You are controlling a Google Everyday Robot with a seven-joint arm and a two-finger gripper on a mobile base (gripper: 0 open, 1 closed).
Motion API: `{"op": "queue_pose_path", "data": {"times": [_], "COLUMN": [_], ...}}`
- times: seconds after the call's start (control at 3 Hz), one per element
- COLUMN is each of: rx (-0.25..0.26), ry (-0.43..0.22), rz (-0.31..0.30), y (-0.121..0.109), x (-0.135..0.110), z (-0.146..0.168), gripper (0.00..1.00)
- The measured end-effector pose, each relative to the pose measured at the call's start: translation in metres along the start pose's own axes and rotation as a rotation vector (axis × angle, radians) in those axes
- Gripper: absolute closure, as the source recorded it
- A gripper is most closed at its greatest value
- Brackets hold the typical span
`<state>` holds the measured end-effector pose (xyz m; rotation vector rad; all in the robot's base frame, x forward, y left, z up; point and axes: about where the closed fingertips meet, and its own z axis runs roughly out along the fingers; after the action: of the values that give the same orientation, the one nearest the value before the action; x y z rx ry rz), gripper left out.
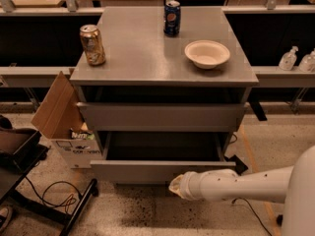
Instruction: Close middle drawer
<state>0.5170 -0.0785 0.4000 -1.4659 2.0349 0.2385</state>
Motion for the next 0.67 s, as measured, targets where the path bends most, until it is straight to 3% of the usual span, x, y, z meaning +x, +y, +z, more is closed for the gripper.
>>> {"op": "queue_pose_path", "data": {"times": [0.67], "rx": [0.046], "ry": [-0.008], "rz": [-0.004], "y": [-0.077], "x": [-0.025], "z": [0.006], "gripper": [1.00]}}
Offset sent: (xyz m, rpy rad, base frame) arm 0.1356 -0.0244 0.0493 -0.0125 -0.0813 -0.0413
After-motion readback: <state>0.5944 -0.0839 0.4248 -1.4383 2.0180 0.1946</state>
